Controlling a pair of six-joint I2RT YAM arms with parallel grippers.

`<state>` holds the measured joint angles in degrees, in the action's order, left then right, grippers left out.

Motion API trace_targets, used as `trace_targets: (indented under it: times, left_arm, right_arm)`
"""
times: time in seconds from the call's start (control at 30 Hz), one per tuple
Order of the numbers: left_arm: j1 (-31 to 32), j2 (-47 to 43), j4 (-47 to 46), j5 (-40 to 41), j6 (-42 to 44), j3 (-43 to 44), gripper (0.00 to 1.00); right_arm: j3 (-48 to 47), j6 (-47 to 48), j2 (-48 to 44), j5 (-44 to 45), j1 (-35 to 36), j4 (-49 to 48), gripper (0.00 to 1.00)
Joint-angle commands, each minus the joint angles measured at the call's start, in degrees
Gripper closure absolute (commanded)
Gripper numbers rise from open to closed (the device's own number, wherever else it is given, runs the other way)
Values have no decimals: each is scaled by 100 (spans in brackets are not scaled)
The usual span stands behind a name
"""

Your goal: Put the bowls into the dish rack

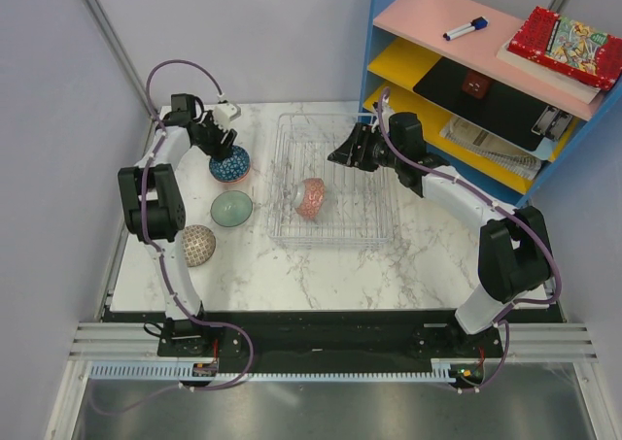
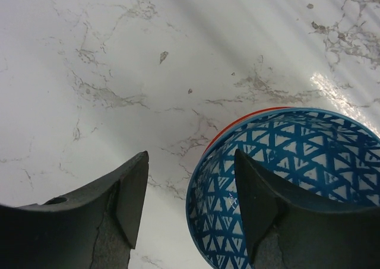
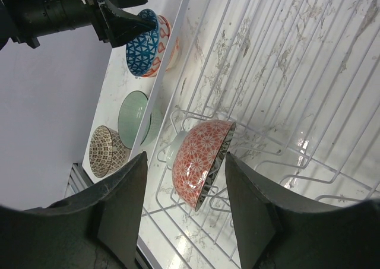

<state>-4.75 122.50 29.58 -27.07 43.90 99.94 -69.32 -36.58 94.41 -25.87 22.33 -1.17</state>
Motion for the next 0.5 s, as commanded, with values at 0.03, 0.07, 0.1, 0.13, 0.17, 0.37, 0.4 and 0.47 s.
trace_targets:
  times: [0.03,0.07,0.1,0.13,0.17,0.37,0.4,0.47]
  left_arm:
    - [1,160,232,18,418,289,41]
    - [-8,160,249,18,426,307,45]
    - [-8,160,267,26,435,315,49]
    - [-8,160,267,35,427,324,56]
    - [1,152,285,44,426,342,62]
    - [-8,46,320,61,312,359,72]
    - [-8,20,303,70,286,351,76]
    - [-8,-41,355,79,251,351,81]
  right_arm:
    - [-196,45,-195,-103,-27,-76,38]
    - [-196,37,-204,-111,-18,-85,39]
    - [-205,28,-204,-111,-27,-85,39]
    - [-205,28,-195,-120,-27,-85,39]
    - [-205,28,-186,-120,-27,-85,38]
    - [-214,-7,-177,-147,-27,-103,39]
    - [-214,-16,-169,-155,-35,-103,39]
    - [-222,-7,-177,-164,-27,-103,39]
